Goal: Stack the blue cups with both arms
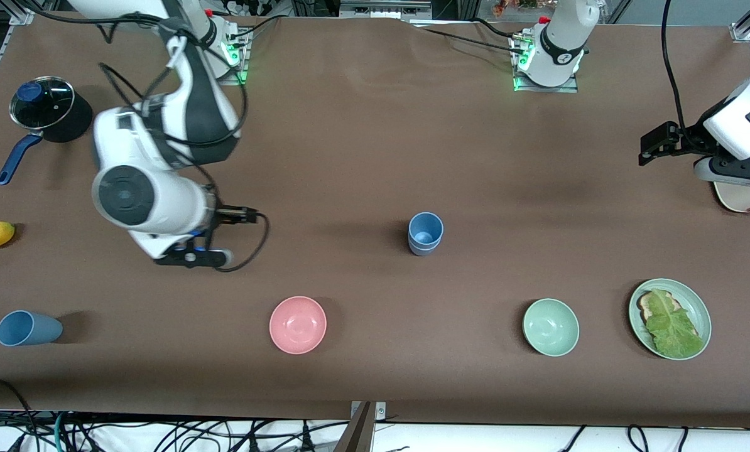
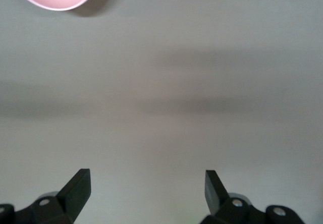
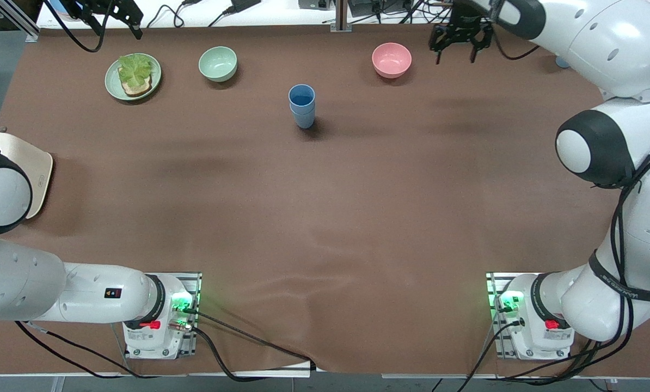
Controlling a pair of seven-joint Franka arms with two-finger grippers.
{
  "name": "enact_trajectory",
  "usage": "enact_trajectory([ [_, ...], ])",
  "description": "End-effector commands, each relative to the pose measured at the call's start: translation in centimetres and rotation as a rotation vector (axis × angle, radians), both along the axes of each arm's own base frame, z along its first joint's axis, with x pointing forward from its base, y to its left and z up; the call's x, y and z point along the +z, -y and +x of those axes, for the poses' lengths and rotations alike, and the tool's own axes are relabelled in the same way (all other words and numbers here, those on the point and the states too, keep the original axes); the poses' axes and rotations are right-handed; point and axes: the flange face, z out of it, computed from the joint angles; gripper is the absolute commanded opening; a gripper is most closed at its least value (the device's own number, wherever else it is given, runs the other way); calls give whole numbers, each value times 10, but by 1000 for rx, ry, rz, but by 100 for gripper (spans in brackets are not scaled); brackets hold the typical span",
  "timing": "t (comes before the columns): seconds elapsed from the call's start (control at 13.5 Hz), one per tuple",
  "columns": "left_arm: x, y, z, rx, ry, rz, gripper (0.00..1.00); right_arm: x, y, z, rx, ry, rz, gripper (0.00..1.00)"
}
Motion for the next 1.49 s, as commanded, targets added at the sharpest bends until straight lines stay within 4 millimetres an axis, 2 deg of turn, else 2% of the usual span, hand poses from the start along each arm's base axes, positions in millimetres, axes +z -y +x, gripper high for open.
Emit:
enact_trajectory([
  [0.0, 5, 0, -3, -14, -1, 18, 100, 19, 77, -11, -10, -17, 47, 100],
  [0.15, 5, 0, -3, -14, -1, 18, 100, 31, 123, -25, 26, 0, 40, 100],
  [0.3, 5, 0, -3, -14, -1, 18, 100, 46, 150, -49, 33, 78, 38, 100],
  [0.37, 5, 0, -3, -13, -1, 18, 100, 64, 158, -68, 23, 107, 42, 100],
  [0.59, 6, 0, -3, -13, 0, 18, 100, 128, 189, -106, -16, 146, 50, 100],
  [0.67, 6, 0, -3, -13, -1, 18, 100, 146, 192, -116, -20, 151, 44, 100],
  [0.82, 5, 1, -4, -14, -9, 16, 100, 179, 197, -123, -27, 169, 53, 100],
  [0.97, 5, 1, -5, -16, -10, 18, 100, 182, 198, -124, -29, 166, 41, 100],
  [1.04, 5, 1, -5, -14, -12, 17, 100, 174, 199, -121, -34, 154, 42, 100],
  [1.26, 5, 1, -5, -14, -12, 18, 100, 173, 203, -120, -54, 162, 44, 100],
  [1.41, 5, 1, -5, -14, -12, 17, 100, 162, 206, -110, -60, 146, 41, 100],
])
